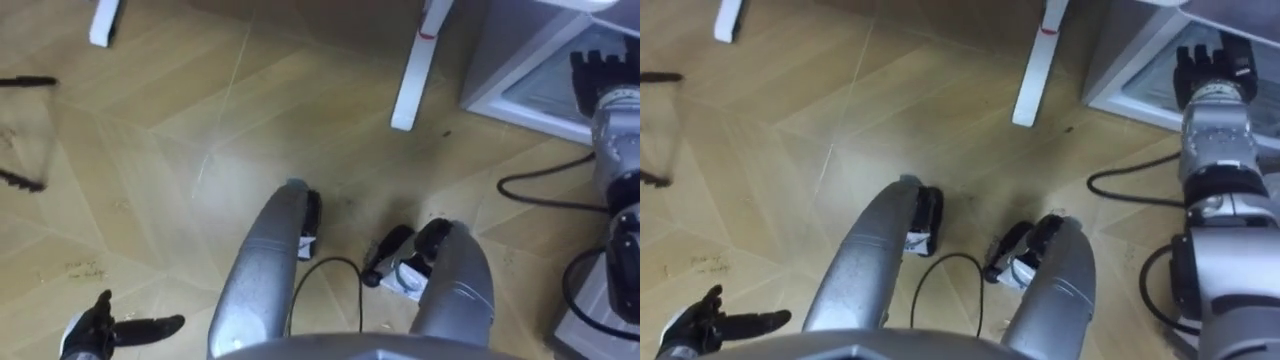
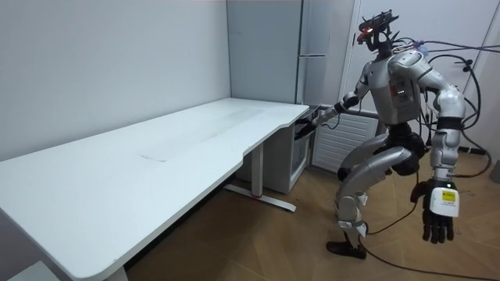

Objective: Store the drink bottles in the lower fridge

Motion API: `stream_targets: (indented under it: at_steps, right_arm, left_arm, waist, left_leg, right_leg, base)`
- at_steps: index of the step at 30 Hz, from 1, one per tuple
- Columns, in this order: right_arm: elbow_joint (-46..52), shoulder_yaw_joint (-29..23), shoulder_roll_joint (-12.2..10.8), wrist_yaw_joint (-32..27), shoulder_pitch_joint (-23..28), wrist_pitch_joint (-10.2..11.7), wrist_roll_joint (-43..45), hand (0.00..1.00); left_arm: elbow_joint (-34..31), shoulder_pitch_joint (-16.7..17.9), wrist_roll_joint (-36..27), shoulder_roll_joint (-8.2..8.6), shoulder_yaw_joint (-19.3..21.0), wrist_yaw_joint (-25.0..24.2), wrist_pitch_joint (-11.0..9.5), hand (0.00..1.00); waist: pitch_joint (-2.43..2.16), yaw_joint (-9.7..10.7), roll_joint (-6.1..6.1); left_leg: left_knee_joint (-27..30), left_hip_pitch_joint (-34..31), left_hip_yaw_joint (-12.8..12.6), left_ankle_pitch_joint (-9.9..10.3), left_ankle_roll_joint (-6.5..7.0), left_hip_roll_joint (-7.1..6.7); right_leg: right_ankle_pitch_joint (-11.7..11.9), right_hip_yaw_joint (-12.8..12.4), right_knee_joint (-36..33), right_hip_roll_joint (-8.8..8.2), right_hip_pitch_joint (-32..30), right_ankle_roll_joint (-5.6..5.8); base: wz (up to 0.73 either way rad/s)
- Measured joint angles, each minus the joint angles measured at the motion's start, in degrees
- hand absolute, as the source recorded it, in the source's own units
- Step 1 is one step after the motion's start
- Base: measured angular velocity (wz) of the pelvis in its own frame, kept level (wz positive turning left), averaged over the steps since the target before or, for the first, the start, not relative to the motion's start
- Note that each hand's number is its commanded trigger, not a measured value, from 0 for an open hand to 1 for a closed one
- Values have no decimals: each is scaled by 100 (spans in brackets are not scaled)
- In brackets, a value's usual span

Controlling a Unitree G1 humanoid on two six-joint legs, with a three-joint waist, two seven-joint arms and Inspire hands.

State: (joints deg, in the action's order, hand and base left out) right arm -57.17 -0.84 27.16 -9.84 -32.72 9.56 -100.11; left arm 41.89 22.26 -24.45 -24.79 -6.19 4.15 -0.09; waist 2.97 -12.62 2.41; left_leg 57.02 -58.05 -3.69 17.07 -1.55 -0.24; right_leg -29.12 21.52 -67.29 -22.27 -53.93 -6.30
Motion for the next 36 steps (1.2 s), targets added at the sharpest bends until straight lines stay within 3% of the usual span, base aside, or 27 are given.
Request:
stream_targets:
  at_steps: [6, 10, 13, 22, 27, 32, 36]
  right_arm:
    - [2, -50, -14, -39, 2, 79, -20, 0]
    - [95, -57, -34, -50, -25, 119, -103, 0]
    - [94, -75, -40, -65, -29, 116, -106, 0]
    - [65, -314, -94, -87, -35, 157, -94, 0]
    - [-702, -333, -69, 672, -112, -38, -46, 0]
    - [-1706, -344, 199, 1486, -105, -573, 532, 0]
    - [-2096, -197, 283, 1954, 88, -880, 1398, 0]
  left_arm:
    - [184, 25, 153, 8, 31, -113, -21, 0]
    - [327, 20, 151, 12, 29, -132, -100, 0]
    - [386, 18, 152, 16, 29, -140, -165, 0]
    - [437, 12, 278, 35, 32, -142, -189, 0]
    - [457, -32, 272, 34, 37, -259, -240, 0]
    - [562, -199, 251, 39, 32, -364, -240, 0]
    - [864, -493, 281, 51, 43, -382, -259, 0]
  waist:
    - [-3, -102, -42]
    - [-2, -133, -43]
    - [-1, -157, -42]
    - [5, -212, -38]
    - [25, -219, -85]
    - [66, -183, -162]
    - [77, -143, -136]
  left_leg:
    - [-274, 80, 152, -221, -79, -44]
    - [-502, 80, 195, -360, -145, -48]
    - [-630, 78, 297, -475, -174, -50]
    - [-708, 53, 334, -479, -177, -59]
    - [-863, 188, 420, -483, -182, -72]
    - [-1071, 519, 468, -482, -177, -45]
    - [-1502, 1038, 581, -678, -99, -37]
  right_leg:
    - [27, 382, 112, -168, 187, -144]
    - [52, 877, 222, -459, 342, -211]
    - [85, 1126, 325, -499, 440, -261]
    - [91, 1530, 396, -704, 611, -268]
    - [181, 1552, 621, -556, 779, -139]
    - [239, 1774, 918, -490, 1226, -54]
    - [444, 1813, 1457, -199, 1712, 67]
  base:
    - [15]
    - [7]
    - [5]
    - [5]
    - [5]
    - [9]
    - [-13]
